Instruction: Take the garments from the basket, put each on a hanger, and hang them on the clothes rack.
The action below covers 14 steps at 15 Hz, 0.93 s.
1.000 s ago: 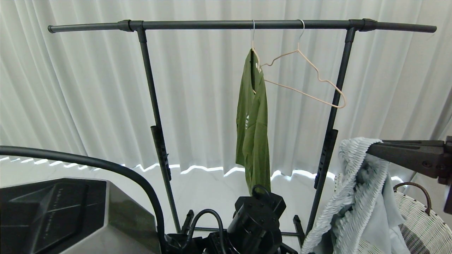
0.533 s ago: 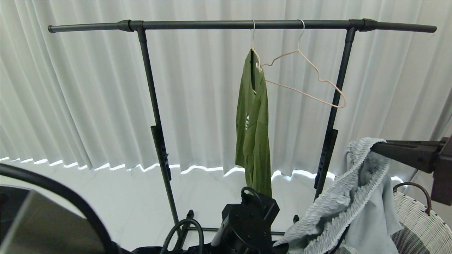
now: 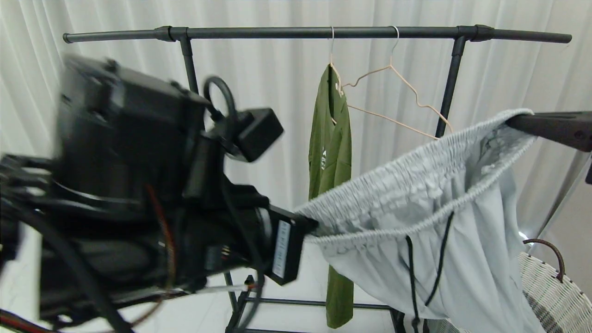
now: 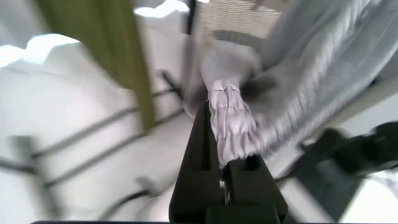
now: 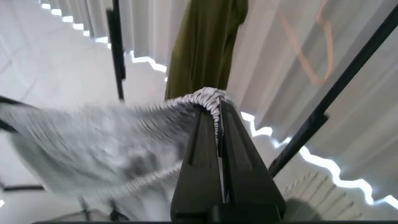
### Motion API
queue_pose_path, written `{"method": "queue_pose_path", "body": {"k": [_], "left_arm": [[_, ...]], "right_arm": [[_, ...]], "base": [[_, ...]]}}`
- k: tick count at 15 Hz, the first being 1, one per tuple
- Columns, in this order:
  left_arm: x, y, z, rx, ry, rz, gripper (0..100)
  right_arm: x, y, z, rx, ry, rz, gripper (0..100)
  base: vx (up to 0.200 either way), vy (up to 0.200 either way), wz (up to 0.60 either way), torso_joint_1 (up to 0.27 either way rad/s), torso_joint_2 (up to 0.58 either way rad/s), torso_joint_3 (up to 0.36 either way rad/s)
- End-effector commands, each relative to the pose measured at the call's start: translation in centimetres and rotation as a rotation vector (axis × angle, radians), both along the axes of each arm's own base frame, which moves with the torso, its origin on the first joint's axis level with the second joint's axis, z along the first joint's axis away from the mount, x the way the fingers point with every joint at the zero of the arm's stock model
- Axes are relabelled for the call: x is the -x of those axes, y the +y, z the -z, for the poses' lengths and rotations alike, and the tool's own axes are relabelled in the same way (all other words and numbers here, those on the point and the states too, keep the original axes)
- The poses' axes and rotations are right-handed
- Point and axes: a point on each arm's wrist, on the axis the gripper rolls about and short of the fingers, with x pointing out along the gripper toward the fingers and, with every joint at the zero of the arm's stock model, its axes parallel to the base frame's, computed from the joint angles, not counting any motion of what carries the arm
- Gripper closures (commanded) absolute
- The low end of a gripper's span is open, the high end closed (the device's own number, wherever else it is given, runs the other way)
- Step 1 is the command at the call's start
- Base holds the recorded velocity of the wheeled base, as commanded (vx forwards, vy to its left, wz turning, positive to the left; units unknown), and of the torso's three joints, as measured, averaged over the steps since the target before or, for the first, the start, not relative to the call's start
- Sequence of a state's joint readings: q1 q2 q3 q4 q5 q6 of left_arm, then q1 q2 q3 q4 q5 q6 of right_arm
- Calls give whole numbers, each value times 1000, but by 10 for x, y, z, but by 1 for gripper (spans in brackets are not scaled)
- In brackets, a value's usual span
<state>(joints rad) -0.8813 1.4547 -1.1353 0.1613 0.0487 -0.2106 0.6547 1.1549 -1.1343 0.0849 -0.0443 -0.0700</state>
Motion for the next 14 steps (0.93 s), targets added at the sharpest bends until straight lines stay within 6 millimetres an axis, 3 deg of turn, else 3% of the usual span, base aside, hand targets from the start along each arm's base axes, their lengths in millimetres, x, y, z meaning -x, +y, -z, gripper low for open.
{"method": "queue_pose_path", "body": {"k": [1,5,9,14], "left_arm": [[21,51,-64,59,-180,-74,100],[33,66,-102,77,-250,-153,100],[31,67,-90,-157,-322,-201,100],[31,65,-93,-180,-352,-212,100]], "right_arm": [[-11,9,-15,2,-35,-5,100],[-16,13,-36,-5,-88,-17,100],[0,1,-24,83,-30,-18,100],[8,-9,-25,85,-27,5,100]], "base": [[0,0,0,0,0,0],[0,0,0,0,0,0],[0,0,0,0,0,0],[0,0,0,0,0,0]]}}
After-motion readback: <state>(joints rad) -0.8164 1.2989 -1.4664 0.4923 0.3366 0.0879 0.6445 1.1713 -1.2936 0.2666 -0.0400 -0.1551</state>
